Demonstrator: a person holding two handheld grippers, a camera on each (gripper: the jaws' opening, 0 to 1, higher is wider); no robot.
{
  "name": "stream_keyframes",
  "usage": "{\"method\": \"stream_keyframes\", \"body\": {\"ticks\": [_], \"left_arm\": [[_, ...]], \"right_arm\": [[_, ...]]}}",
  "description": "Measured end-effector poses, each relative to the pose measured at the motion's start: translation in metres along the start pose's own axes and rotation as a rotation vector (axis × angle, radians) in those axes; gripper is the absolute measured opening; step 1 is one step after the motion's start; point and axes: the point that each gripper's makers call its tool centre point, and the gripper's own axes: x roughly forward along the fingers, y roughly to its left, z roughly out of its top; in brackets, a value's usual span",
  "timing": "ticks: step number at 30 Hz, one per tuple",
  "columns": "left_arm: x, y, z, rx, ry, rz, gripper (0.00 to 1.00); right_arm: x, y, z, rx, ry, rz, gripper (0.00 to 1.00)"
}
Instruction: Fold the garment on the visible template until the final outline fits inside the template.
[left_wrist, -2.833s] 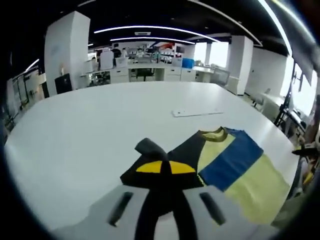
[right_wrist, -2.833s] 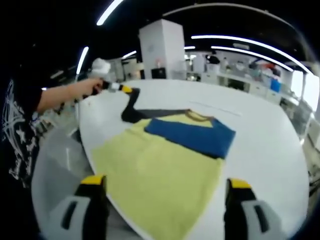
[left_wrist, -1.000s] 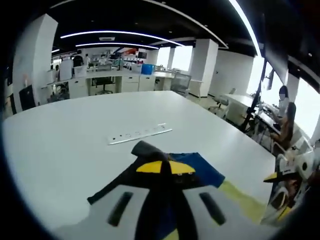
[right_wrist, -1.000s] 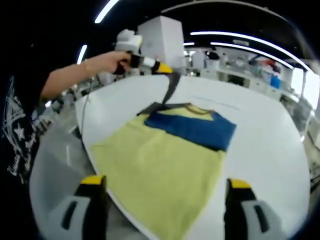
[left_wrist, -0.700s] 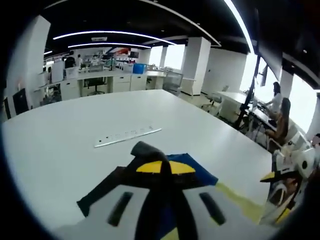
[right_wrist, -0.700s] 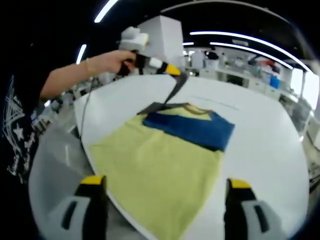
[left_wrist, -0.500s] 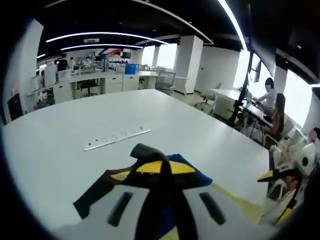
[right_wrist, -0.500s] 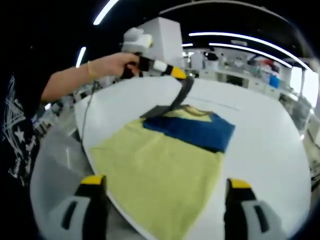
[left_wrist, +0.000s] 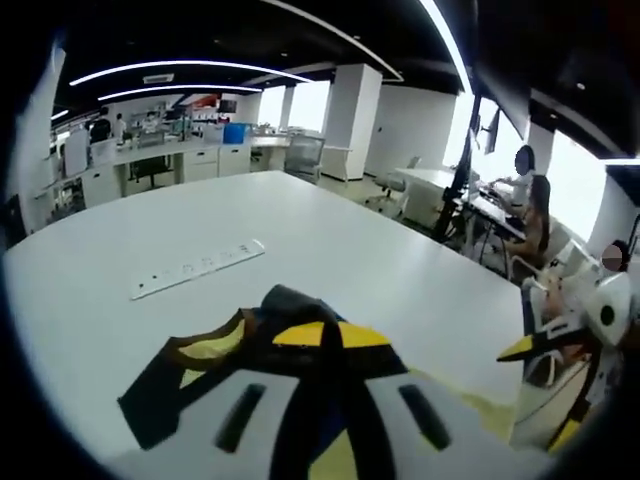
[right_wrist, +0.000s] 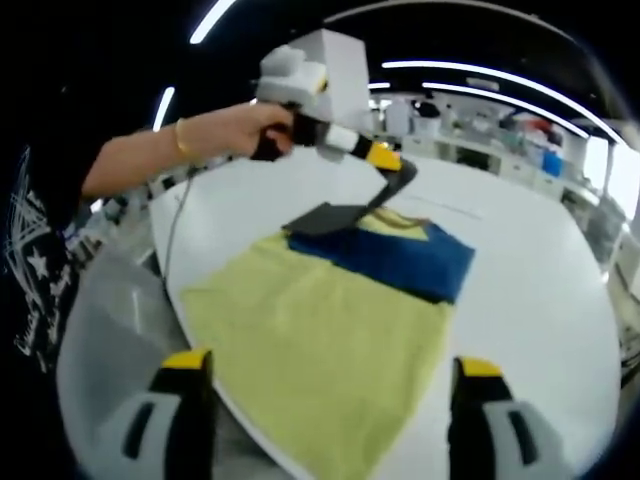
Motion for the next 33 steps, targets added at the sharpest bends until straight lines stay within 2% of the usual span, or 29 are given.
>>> {"method": "stream_keyframes", "body": {"ticks": [8, 13, 21, 30, 33], "left_arm": [[0.015, -0.019, -0.014, 0.024, 0.035, -0.034, 0.0], [0.025, -0.034, -0.031, 0.082, 0.078, -0.045, 0.0], [0.042, -0.046, -0.056, 0.097, 0.136, -0.049, 0.0], [0.06, -0.053, -0.076, 0.047, 0.167, -0.072, 0.02], [0.062, -0.059, -0.079, 0.042, 0.162, -0.096, 0.07]], "right_arm": [[-0.001, 0.0, -0.003, 0.008, 0.0, -0.005, 0.99], [-0.001, -0.002, -0.005, 0.015, 0.003, -0.007, 0.99], [0.0, -0.001, -0.005, 0.018, -0.001, -0.005, 0.99], [0.001, -0.004, -0.01, 0.033, 0.004, -0.004, 0.99], [0.001, -0.005, -0.012, 0.039, 0.006, -0.006, 0.99]]}}
